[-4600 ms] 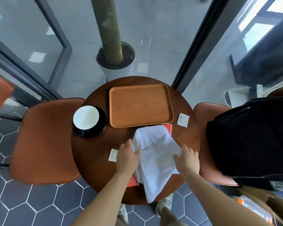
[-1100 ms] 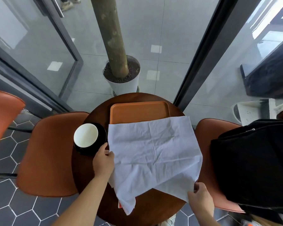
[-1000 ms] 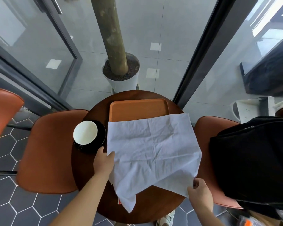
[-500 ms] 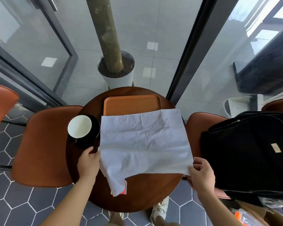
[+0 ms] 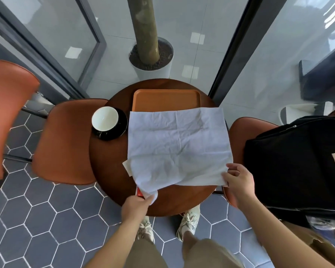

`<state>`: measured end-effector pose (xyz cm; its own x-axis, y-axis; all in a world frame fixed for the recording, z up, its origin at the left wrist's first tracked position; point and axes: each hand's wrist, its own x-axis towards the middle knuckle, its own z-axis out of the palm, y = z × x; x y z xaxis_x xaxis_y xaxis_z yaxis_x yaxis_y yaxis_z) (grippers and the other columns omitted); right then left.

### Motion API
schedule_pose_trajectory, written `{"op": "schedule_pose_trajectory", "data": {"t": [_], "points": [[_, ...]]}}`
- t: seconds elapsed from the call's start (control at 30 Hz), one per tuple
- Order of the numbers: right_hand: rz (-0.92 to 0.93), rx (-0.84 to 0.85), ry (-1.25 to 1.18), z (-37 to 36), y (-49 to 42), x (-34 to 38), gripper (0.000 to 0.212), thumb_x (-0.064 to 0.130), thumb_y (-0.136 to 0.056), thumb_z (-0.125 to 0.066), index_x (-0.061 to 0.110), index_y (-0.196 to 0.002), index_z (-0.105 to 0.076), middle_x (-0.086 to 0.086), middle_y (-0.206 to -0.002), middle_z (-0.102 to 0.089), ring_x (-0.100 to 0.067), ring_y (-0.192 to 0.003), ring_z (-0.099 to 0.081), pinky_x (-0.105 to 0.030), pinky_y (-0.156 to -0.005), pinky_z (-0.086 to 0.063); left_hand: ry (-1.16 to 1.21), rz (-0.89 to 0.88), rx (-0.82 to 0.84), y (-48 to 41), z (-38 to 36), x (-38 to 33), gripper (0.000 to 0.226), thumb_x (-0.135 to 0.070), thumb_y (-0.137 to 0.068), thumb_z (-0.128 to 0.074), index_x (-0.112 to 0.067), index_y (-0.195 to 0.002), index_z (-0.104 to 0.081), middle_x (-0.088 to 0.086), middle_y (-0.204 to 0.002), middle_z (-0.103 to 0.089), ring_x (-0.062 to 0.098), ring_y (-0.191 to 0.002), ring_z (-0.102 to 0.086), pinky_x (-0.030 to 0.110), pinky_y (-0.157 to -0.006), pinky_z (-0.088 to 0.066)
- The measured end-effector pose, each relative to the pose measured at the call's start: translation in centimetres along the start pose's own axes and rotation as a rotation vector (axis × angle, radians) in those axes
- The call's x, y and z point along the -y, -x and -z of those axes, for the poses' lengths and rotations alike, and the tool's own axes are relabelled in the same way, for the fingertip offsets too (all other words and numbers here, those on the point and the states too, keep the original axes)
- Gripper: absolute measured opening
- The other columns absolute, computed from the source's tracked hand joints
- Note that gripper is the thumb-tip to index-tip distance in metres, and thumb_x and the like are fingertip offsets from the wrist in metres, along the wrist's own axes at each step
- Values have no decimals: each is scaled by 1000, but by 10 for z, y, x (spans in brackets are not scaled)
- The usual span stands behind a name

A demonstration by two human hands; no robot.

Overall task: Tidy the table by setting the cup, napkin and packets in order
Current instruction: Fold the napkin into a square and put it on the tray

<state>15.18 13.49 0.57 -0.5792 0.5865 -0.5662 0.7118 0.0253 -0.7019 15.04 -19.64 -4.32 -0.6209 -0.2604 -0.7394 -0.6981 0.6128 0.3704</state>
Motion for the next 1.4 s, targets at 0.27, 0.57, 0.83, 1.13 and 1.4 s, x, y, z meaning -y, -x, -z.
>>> {"op": "schedule_pose_trajectory", "data": {"t": [0.27,0.57,0.83,1.13,1.4], "points": [[26,-46,50,2,10,-5,23,13,-81,-68,33,-93,-68,1,-89,-72,-21,-79,-71,-47,-75,-63,180,88,-46,-6,-7,-7,21,-26,-72,-69,-6,-66,-71,12,-61,-69,36,-63,-70,49,-64,-60],[44,-85,52,35,19,7,19,10,-85,-64,27,-85,-72,2,-89,-72,-21,-83,-66,-27,-60,-47,702,8,-289,30,53,-11,6,-2,-89,-64,-9,-89,-62,14,-77,-69,27,-69,-71,33,-57,-54],[38,-57,-35,50,18,16,15,9,-84,-69,23,-85,-75,-4,-87,-74,-26,-84,-69,-35,-67,-57,840,-112,-255,27,90,-19,13,0,-89,-65,-9,-94,-73,12,-79,-68,23,-68,-67,28,-54,-56],[-44,91,-202,56,23,27,46,-23,-77,-48,11,-88,-77,-15,-99,-74,-29,-91,-73,-27,-71,-60,684,-237,-126,14,110,-19,40,17,-87,-59,-18,-94,-77,16,-87,-75,24,-78,-76,25,-66,-62],[171,52,-1,55,24,23,11,12,-87,-76,11,-98,-79,4,-81,-77,-18,-74,-75,-18,-65,-55,563,-358,-225,9,118,-31,21,-7,-92,-69,-26,-95,-79,4,-97,-73,22,-86,-72,26,-66,-61]]}}
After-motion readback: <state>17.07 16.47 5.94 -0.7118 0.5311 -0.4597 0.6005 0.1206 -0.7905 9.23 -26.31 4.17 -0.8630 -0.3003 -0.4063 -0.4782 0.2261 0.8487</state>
